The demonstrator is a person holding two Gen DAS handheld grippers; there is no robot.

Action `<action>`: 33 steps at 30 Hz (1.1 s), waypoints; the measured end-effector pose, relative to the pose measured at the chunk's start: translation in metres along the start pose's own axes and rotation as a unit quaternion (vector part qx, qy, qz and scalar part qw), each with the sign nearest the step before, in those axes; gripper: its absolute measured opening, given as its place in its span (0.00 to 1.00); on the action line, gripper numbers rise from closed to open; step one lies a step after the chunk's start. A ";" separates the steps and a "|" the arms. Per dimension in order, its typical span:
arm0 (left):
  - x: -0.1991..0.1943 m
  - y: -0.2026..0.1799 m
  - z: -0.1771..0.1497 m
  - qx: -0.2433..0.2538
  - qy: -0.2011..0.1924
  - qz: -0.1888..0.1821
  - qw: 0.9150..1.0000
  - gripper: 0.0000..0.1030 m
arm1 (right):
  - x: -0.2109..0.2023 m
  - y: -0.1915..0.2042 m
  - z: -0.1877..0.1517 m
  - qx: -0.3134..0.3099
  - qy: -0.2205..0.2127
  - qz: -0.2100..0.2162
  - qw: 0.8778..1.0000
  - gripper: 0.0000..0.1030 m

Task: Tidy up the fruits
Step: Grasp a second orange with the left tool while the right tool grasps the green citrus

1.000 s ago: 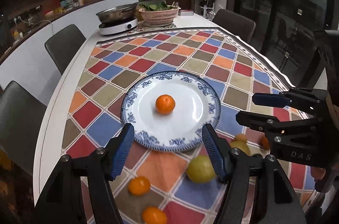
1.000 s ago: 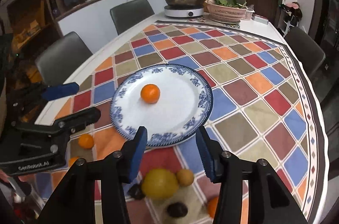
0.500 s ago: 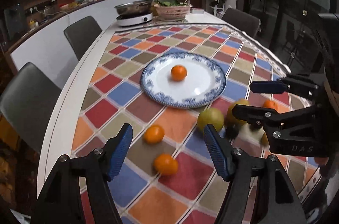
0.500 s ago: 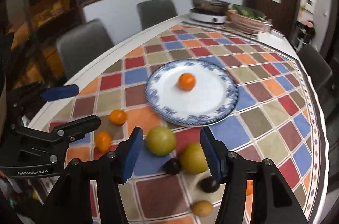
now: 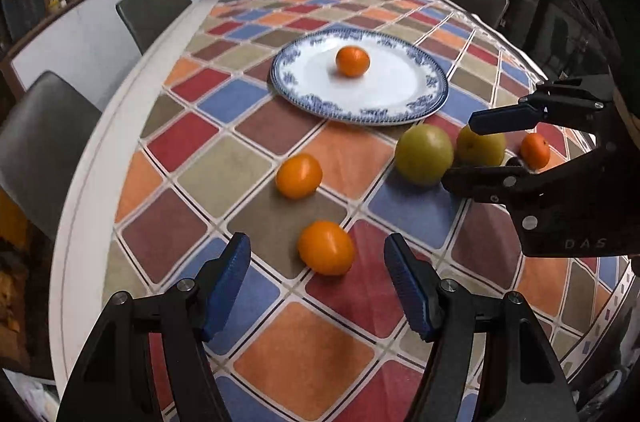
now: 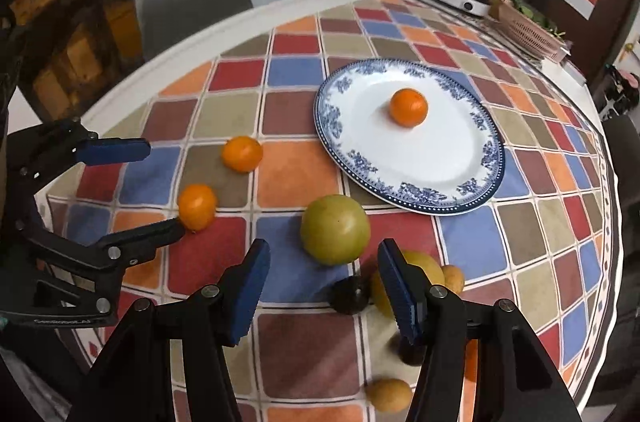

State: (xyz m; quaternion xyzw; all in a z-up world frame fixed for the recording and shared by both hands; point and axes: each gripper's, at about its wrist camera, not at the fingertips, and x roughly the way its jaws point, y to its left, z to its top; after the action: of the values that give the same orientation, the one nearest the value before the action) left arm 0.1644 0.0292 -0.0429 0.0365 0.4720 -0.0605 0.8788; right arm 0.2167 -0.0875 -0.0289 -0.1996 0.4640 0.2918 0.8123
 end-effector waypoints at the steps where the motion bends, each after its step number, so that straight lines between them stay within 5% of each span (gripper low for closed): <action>1: 0.003 0.001 0.000 -0.003 0.003 -0.002 1.000 0.66 | 0.004 0.000 0.001 -0.005 0.007 0.001 1.000 0.55; 6: 0.017 0.006 0.001 -0.013 0.020 -0.033 0.999 0.60 | 0.020 -0.001 0.009 -0.016 0.033 0.009 0.999 0.55; 21: 0.042 0.005 -0.002 -0.020 0.052 -0.040 0.998 0.35 | 0.052 -0.006 0.018 -0.033 0.066 0.000 0.997 0.55; 33: 0.029 0.004 0.005 -0.019 0.030 -0.034 0.999 0.35 | 0.047 -0.010 0.015 -0.001 0.044 0.009 0.999 0.49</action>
State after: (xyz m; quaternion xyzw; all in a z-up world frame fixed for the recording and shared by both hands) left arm 0.1849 0.0300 -0.0645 0.0055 0.4999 -0.0804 0.8624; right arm 0.2520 -0.0727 -0.0622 -0.2086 0.5009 0.2905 0.7882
